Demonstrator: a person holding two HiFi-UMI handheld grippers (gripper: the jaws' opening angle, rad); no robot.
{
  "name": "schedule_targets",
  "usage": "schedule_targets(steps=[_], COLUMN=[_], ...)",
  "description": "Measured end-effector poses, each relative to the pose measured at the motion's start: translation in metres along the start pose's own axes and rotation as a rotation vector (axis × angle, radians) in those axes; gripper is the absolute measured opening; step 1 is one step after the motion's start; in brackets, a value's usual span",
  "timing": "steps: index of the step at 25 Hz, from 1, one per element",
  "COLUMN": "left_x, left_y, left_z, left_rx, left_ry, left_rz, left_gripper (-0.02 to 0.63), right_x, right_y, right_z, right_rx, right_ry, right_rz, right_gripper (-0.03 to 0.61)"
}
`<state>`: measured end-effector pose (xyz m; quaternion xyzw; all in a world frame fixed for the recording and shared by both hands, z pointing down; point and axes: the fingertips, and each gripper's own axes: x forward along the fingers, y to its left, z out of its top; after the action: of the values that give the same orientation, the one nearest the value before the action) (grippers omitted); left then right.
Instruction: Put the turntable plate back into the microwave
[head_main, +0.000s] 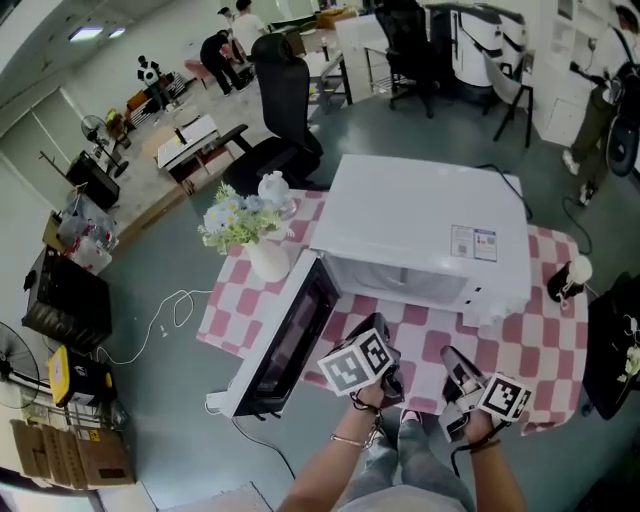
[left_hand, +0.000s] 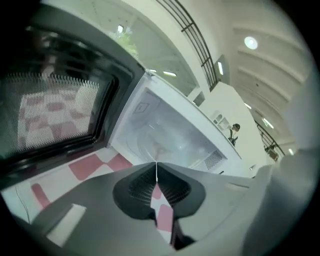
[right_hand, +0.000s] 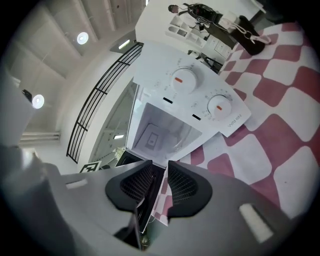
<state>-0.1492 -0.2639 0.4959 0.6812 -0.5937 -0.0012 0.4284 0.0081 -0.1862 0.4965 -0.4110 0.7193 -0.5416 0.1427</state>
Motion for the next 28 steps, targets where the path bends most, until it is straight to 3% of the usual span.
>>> schedule_targets(steps=[3, 8, 13, 18, 22, 28], left_x=[-0.026, -0.064, -0.087, -0.098, -0.101, -0.099], left_y=[-0.01, -0.027, -0.033, -0.029, -0.034, -0.038], left_z=[0.015, 0.038, 0.042, 0.04, 0.043, 0.045], left_rx=[0.12, 0.252, 0.291, 0.318, 0.347, 0.357], left_ry=[-0.053, -0.134, -0.157, -0.172, -0.183, -0.183], left_rz=[-0.011, -0.055, -0.118, -0.116, -0.118, -0.119], left_gripper=[-0.011, -0.002, 0.0, -0.001, 0.0, 0.0], right_x=[0.0, -0.002, -0.009, -0.01, -0.01, -0.016], right_y=[0.009, 0.049, 0.08, 0.1, 0.11, 0.113], right_z=[0.005, 0.031, 0.039, 0.046, 0.052, 0.059], right_rx=[-0.012, -0.29, -0.507, -0.717, -0.778, -0.786], right_ry=[-0.033, -0.086, -0.122, -0.144, -0.162, -0.187], right_rz=[-0.059, -0.069, -0.116, -0.187, -0.213, -0.237], right_gripper=[0.083, 0.081, 0.034, 0.011, 0.009, 0.009])
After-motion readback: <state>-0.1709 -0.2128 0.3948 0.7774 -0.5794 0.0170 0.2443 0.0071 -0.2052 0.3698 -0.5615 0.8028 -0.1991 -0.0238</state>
